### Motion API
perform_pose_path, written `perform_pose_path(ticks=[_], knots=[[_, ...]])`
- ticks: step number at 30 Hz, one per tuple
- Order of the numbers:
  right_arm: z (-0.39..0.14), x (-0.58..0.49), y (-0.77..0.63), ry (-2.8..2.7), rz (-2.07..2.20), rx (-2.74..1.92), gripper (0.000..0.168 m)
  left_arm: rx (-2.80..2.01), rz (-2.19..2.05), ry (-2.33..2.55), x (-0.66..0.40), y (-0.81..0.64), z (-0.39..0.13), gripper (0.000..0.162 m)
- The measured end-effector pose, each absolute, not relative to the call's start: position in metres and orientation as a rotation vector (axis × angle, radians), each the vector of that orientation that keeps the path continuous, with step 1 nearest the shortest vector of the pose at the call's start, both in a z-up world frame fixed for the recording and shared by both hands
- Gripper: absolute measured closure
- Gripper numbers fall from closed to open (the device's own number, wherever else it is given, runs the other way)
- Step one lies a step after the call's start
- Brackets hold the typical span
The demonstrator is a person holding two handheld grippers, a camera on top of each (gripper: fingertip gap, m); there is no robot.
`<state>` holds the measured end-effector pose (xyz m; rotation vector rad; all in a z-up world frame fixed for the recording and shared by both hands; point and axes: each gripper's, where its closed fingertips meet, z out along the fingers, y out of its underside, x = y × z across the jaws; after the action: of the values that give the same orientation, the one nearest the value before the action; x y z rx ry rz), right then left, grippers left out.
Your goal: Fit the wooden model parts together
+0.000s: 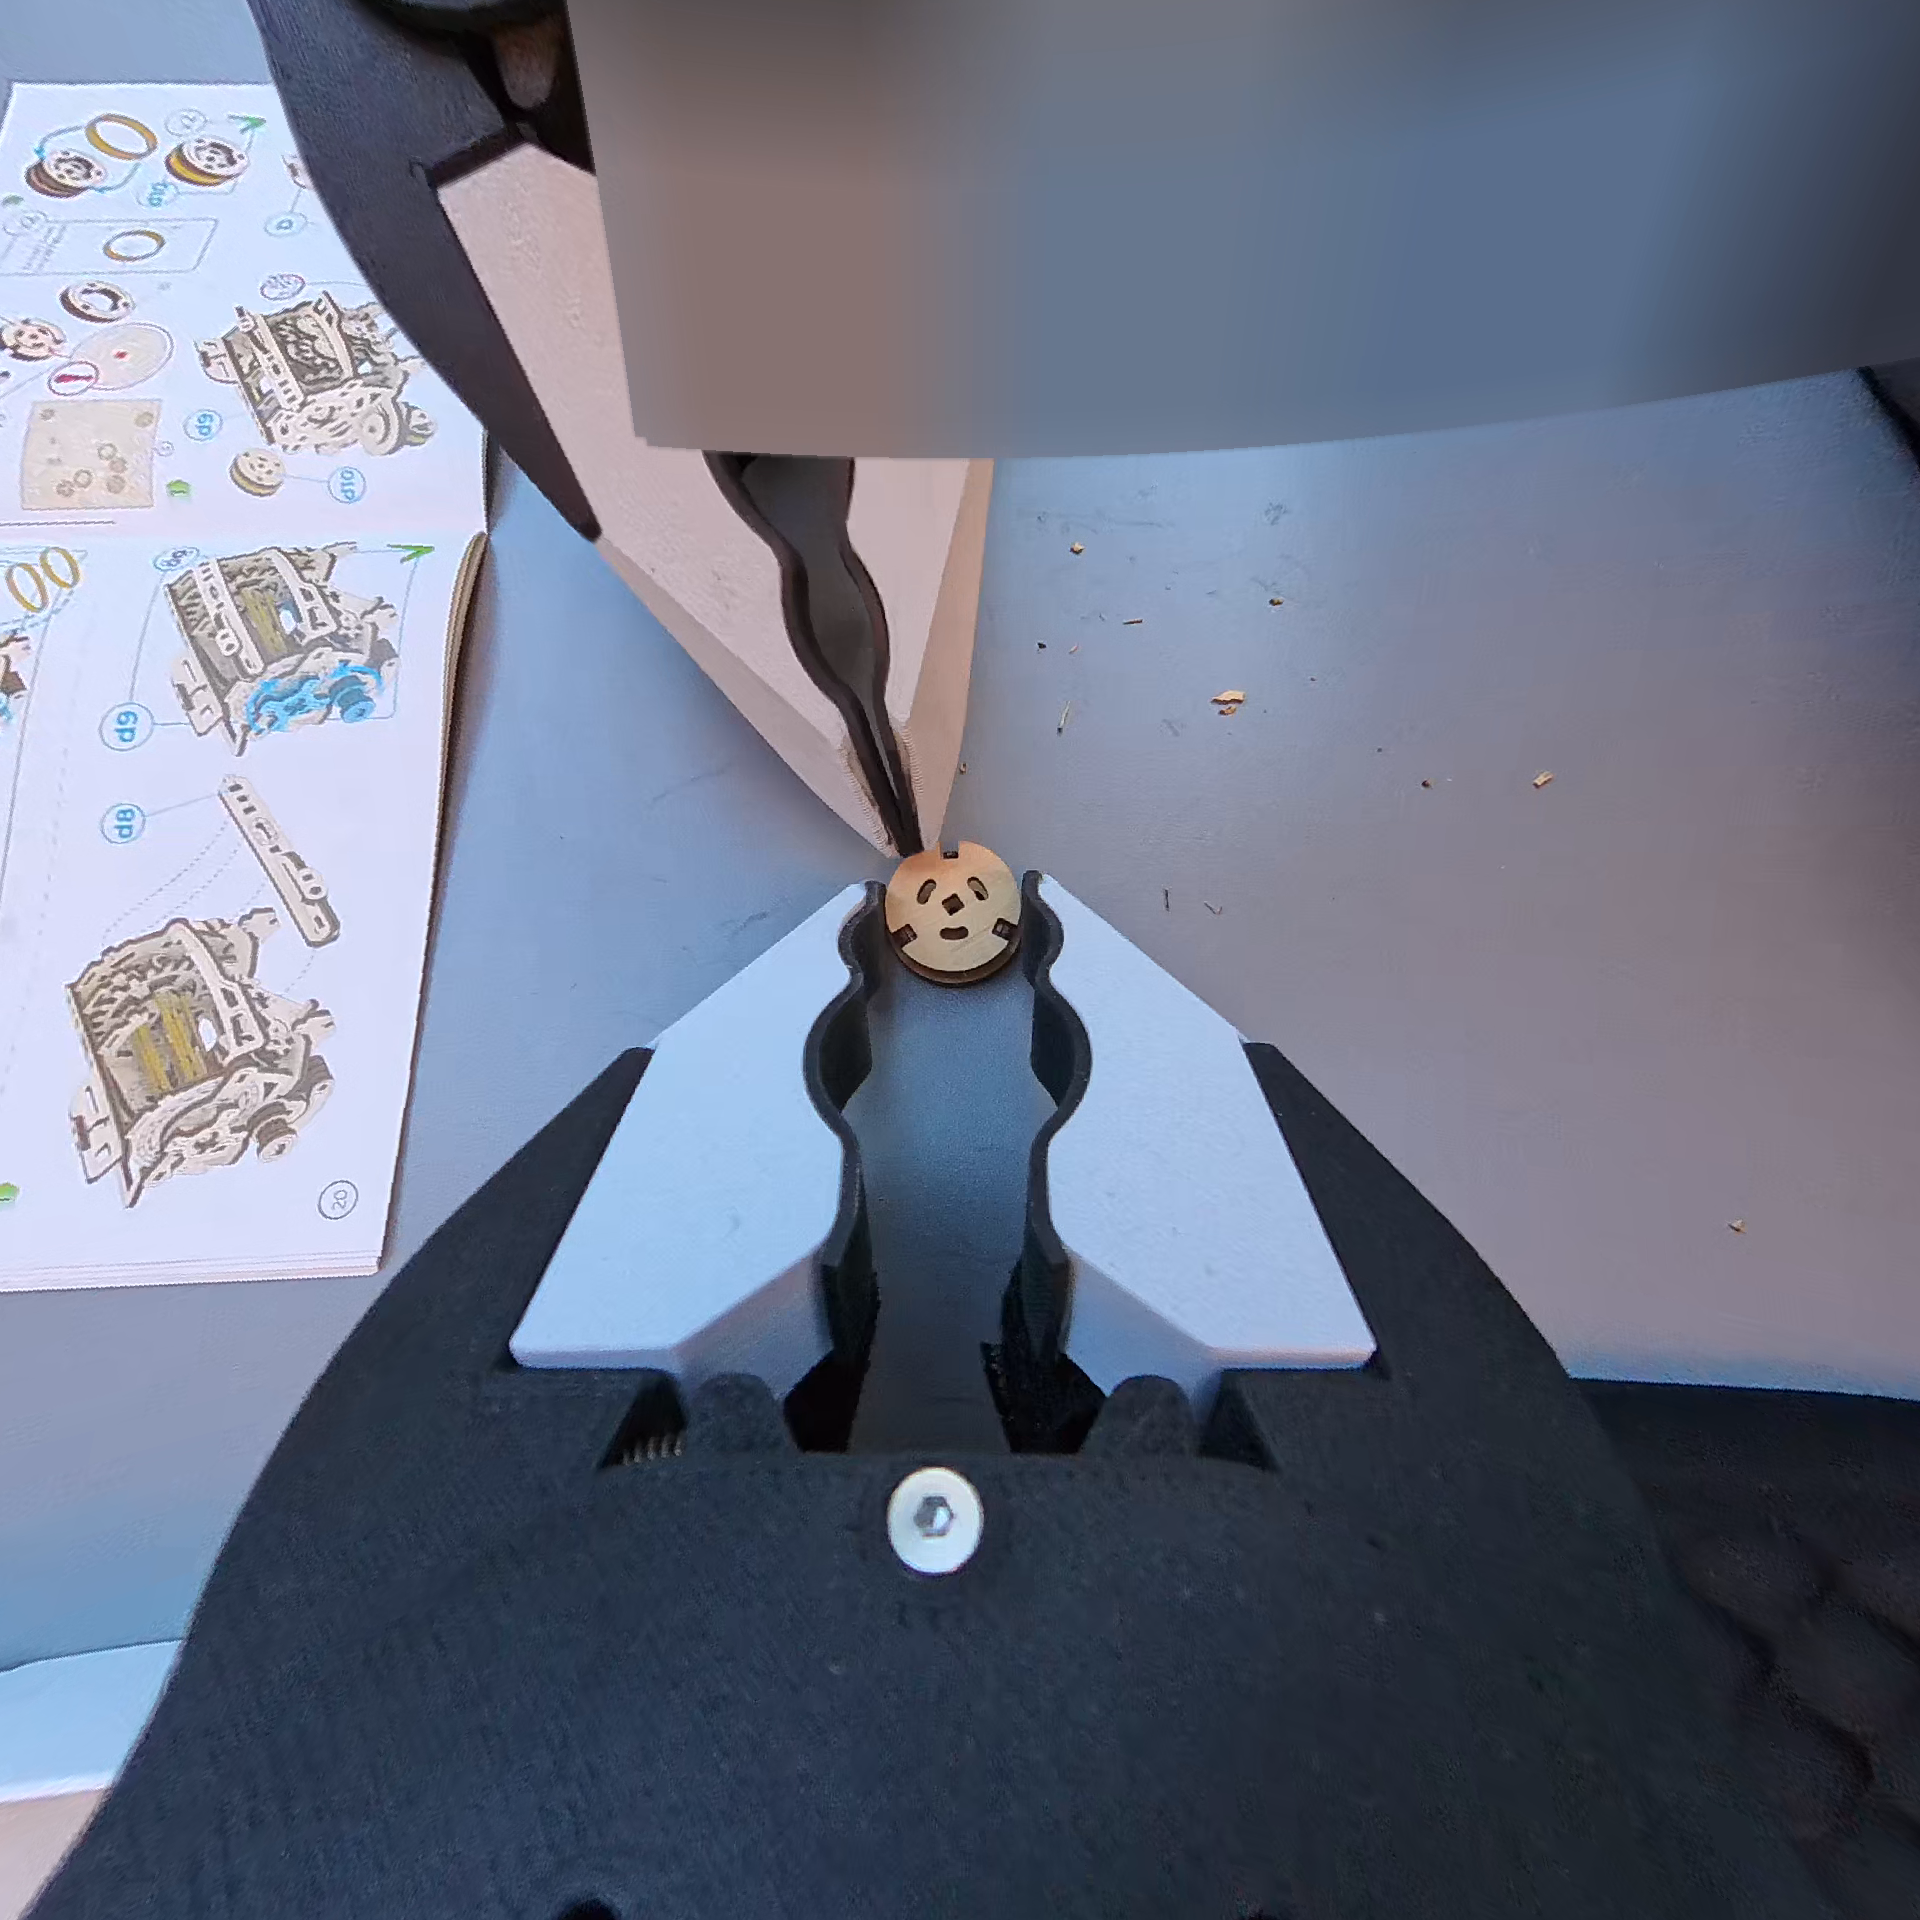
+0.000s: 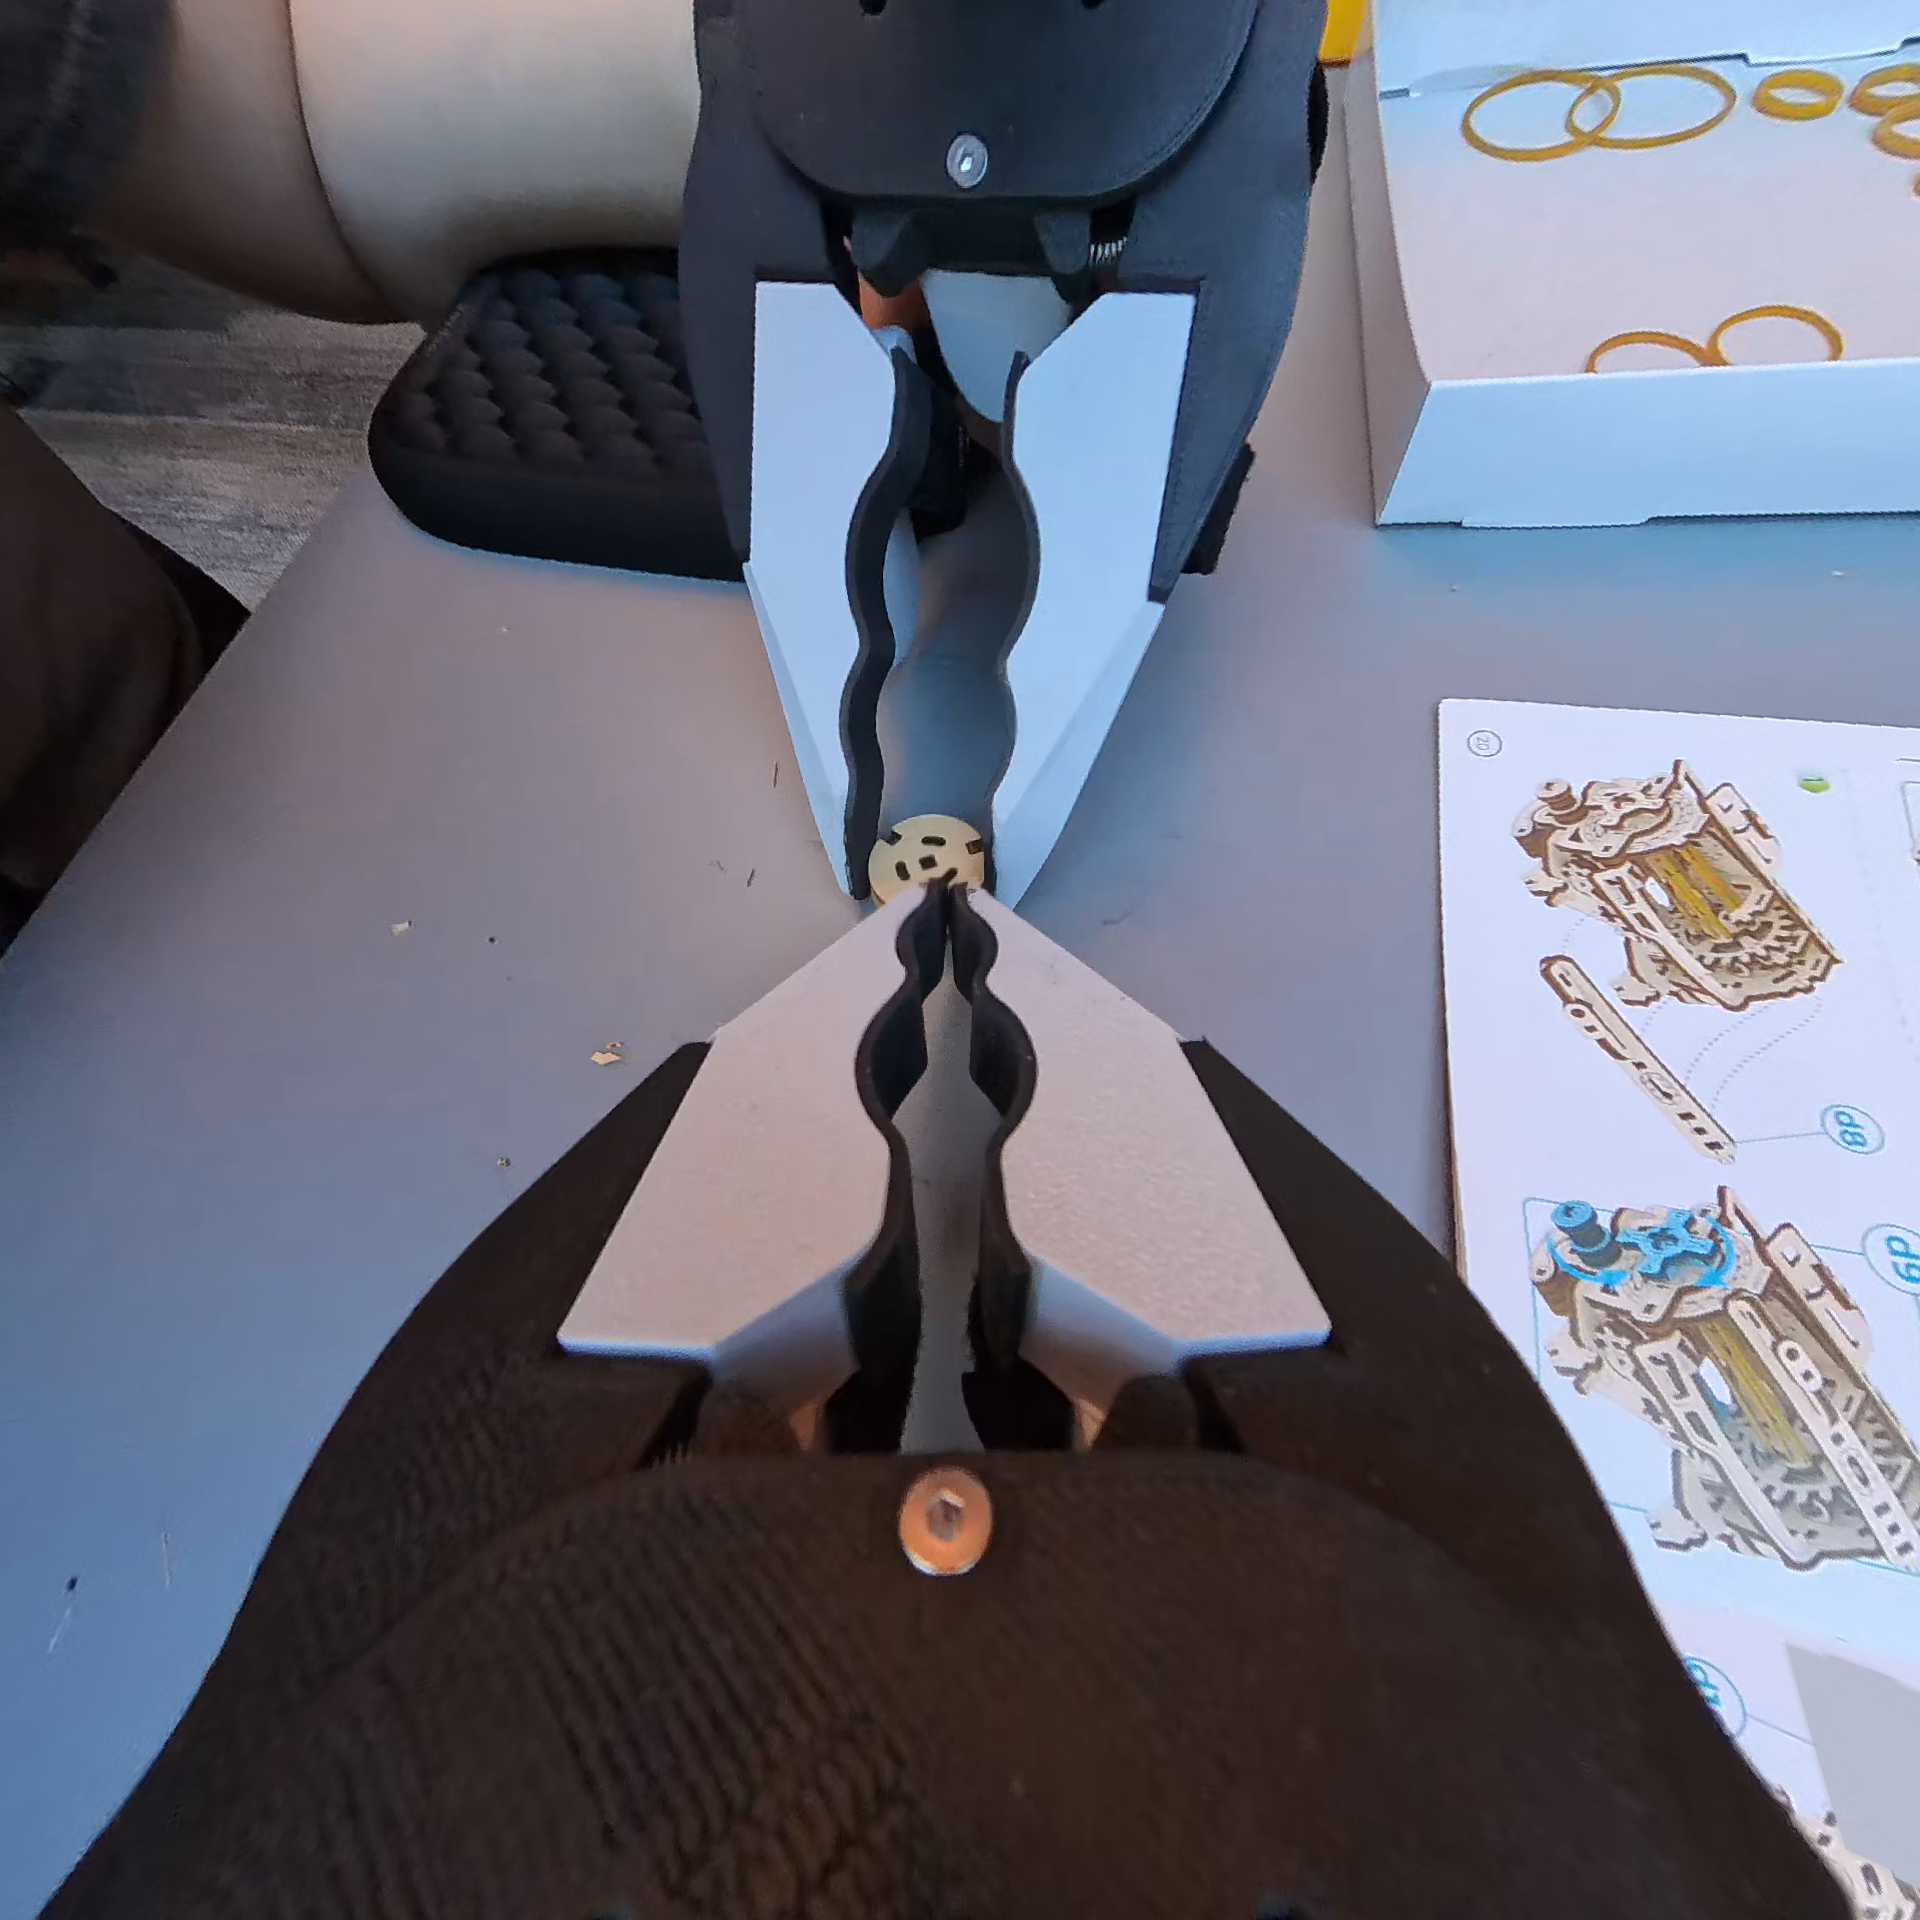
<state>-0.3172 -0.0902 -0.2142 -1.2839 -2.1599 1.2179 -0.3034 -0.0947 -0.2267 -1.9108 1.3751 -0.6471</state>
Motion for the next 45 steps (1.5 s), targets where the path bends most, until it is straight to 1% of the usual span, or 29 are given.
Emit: perform_pose_path(ticks=[8, 13, 28, 35, 38, 39, 41, 45], knots=[[-0.216, -0.317, -0.092, -2.179, 1.173, -1.237, 0.168, -1.919, -0.642, 1.362, -0.304, -0.094, -0.227, 0.135], [-0.216, -0.318, -0.092, -2.176, 1.184, -1.257, 0.168, -1.910, -0.637, 1.375, -0.307, -0.095, -0.227, 0.138], [-0.217, -0.318, -0.094, -2.169, 1.138, -1.225, 0.168, -1.890, -0.636, 1.402, -0.308, -0.097, -0.227, 0.138], [-0.216, -0.318, -0.091, -2.146, 1.174, -1.285, 0.168, -1.892, -0.647, 1.402, -0.309, -0.098, -0.227, 0.138], [-0.214, -0.312, -0.088, -2.153, 1.200, -1.279, 0.164, -1.899, -0.641, 1.389, -0.311, -0.096, -0.227, 0.138], [-0.215, -0.311, -0.086, -2.149, 1.187, -1.278, 0.160, -1.906, -0.640, 1.373, -0.312, -0.094, -0.226, 0.138], [-0.212, -0.311, -0.082, -2.131, 1.155, -1.266, 0.157, -1.905, -0.666, 1.320, -0.313, -0.090, -0.221, 0.138], [-0.194, -0.318, -0.079, -2.039, 1.158, -1.217, 0.159, -1.863, -0.750, 1.182, -0.314, -0.081, -0.200, 0.138]])
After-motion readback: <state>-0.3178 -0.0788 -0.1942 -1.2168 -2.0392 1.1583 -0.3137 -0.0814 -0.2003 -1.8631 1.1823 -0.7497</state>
